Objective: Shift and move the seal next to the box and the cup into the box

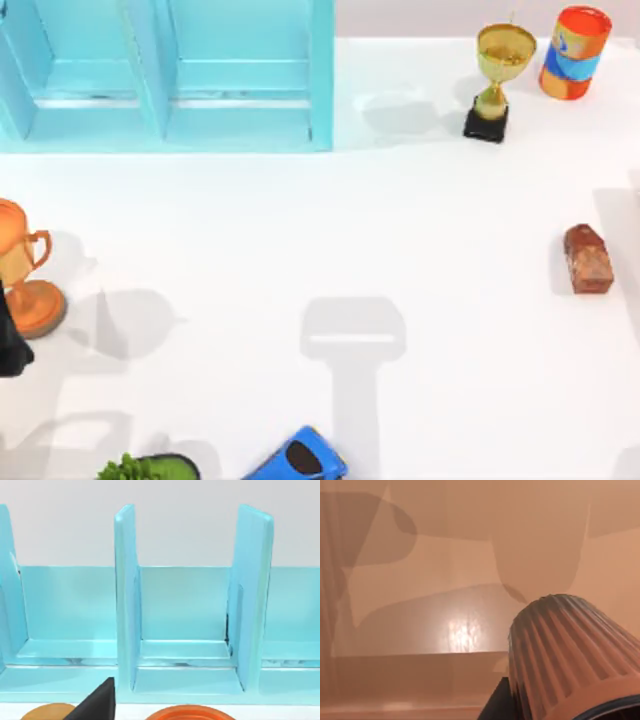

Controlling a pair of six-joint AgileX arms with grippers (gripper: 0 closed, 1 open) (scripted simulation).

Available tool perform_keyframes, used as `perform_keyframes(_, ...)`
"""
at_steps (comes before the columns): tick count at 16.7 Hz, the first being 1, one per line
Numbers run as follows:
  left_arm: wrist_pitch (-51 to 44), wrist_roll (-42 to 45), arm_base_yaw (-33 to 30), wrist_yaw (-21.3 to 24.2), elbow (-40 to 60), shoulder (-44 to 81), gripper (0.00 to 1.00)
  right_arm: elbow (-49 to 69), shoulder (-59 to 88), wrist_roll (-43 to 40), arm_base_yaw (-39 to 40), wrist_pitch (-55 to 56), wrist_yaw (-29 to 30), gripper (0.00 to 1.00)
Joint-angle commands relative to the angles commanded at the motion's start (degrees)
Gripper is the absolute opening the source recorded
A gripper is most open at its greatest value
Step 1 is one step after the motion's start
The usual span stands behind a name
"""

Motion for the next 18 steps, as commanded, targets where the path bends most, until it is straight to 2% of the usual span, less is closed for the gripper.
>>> perform_keyframes(7, 0.0, 0.0, 0.0, 0.0, 0.0, 0.0, 1.0, -2.6, 1.4, -0.3, -0.1, 3.4, -1.0, 0.0)
perform_keyframes(18, 0.0, 0.0, 0.0, 0.0, 0.0, 0.0, 1.0, -2.6, 1.4, -0.3, -0.1, 3.4, -1.0, 0.83)
